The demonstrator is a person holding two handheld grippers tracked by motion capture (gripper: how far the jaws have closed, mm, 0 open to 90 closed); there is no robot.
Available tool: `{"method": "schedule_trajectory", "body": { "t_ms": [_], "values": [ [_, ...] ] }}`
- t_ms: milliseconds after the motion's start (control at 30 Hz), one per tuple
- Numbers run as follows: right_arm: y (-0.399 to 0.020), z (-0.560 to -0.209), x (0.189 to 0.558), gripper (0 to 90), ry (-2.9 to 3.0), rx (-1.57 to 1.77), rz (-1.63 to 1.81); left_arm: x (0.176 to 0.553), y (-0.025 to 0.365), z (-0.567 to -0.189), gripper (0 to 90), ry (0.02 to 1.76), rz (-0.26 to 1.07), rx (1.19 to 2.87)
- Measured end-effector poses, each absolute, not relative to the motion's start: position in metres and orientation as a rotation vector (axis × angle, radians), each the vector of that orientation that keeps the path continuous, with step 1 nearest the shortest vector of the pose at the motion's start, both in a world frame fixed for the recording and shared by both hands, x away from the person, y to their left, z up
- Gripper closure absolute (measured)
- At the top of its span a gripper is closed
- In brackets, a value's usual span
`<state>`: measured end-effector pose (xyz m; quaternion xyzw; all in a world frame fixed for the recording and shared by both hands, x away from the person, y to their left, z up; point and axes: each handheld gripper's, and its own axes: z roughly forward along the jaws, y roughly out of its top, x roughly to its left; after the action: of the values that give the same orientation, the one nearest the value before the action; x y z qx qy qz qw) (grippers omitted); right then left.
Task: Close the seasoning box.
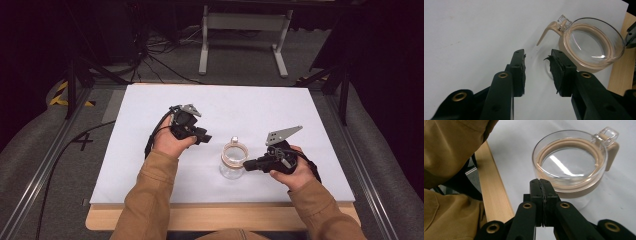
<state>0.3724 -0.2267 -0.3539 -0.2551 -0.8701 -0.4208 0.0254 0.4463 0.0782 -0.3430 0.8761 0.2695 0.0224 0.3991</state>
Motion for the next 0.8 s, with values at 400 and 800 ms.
{"method": "schedule_trajectory", "body": {
  "t_ms": [400,800],
  "values": [
    [-0.264,-0.325,0.392,72.5,-2.758,-0.946,-1.496,0.434,0.105,-0.349,59.2,0.775,0.108,2.191],
    [-0.298,-0.334,0.429,65.6,-2.793,-1.142,-1.536,0.431,0.135,-0.364,58.7,0.875,0.142,2.170]
  ]
}}
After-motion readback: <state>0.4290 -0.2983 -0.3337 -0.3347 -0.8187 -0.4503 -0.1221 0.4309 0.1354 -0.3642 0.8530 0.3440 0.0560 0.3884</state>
